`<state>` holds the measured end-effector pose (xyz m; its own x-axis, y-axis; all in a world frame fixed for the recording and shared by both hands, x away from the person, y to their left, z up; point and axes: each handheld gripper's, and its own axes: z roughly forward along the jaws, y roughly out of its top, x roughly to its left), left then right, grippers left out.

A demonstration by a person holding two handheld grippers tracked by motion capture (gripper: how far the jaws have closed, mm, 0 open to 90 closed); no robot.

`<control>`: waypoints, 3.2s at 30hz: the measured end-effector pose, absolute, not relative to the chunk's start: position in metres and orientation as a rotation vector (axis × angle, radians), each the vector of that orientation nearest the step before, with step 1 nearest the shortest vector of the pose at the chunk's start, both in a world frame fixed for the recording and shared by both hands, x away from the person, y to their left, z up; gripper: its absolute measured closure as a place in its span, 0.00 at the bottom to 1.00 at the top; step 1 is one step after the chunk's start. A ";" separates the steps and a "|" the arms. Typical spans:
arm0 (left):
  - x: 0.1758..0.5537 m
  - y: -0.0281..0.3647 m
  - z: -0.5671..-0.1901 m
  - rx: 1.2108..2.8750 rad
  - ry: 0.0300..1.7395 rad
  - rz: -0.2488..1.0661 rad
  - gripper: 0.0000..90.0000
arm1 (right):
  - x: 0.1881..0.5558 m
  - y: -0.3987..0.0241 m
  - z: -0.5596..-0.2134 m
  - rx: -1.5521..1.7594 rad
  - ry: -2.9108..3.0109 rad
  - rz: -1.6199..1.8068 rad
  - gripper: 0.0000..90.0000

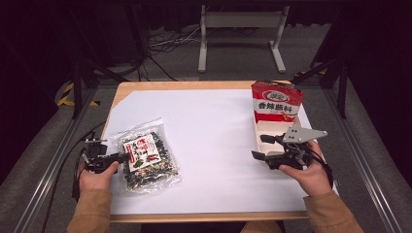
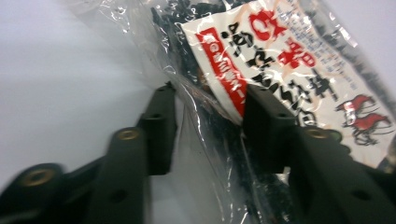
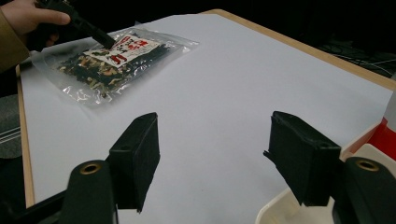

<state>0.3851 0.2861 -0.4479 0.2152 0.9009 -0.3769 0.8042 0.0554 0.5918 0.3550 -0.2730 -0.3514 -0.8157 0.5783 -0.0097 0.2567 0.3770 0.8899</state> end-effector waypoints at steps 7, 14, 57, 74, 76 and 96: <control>0.385 0.279 -0.443 1.773 1.593 0.193 0.83 | 0.355 -0.274 -0.352 0.735 2.322 1.416 0.37; 0.384 0.278 -0.439 1.762 1.598 0.182 0.91 | 0.354 -0.276 -0.352 0.736 2.314 1.402 0.37; 0.326 0.211 -0.329 1.683 1.033 0.419 0.94 | 0.348 -0.246 -0.341 0.684 2.313 1.509 0.44; 0.315 0.186 -0.310 1.677 0.875 0.379 0.93 | 0.358 -0.209 -0.348 0.694 2.339 1.587 0.45; 0.315 0.181 -0.310 1.679 0.852 0.378 0.93 | 0.360 -0.204 -0.350 0.704 2.357 1.608 0.44; 0.310 0.161 -0.311 1.647 0.730 0.328 0.93 | 0.369 -0.177 -0.363 0.724 2.372 1.735 0.46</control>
